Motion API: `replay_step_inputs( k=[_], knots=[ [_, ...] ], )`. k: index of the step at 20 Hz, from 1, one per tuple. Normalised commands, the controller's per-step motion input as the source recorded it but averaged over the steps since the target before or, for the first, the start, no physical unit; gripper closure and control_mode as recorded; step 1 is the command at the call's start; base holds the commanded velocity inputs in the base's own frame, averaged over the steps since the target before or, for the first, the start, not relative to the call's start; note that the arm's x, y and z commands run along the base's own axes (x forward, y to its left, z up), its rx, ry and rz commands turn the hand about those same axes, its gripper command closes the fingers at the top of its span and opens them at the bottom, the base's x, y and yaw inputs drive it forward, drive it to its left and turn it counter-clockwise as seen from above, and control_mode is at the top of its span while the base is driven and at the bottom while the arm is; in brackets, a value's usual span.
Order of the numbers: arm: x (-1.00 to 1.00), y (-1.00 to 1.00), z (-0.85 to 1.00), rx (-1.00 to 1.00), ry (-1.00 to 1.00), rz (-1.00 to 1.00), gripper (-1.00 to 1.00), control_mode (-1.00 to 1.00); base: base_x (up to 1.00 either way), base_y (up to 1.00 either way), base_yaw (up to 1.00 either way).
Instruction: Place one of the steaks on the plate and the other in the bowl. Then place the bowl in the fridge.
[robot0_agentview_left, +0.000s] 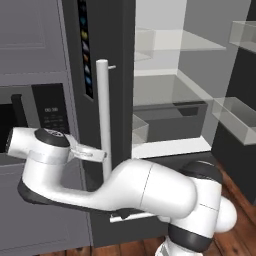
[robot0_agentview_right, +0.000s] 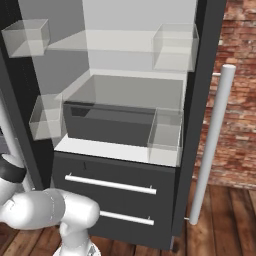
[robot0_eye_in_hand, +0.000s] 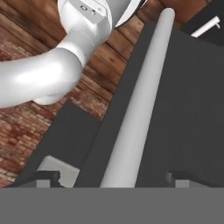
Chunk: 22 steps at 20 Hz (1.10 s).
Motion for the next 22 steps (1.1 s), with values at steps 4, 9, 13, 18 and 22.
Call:
replay_step_inputs(
  k=[4,9,13,18,22],
  knots=[
    [-0.55,0.05,-0.06,0.00,-0.02,0.00,-1.00,-1.00,0.00,0.00,0.00],
    [-0.97,-0.97,0.00,0.00,-0.02,0.00,-1.00,-1.00,0.00,0.00,0.00],
    [-1.00,-1.00,0.00,0.00,-0.02,0.00,-1.00,-1.00,0.00,0.00,0.00],
    [-0.64,-1.00,0.00,0.17,-0.02,0.13,-1.00,-1.00,0.00,0.00,0.00],
    [0.22,-1.00,0.00,0.50,0.13,-0.10,-1.00,-1.00,0.00,0.00,0.00]
  ],
)
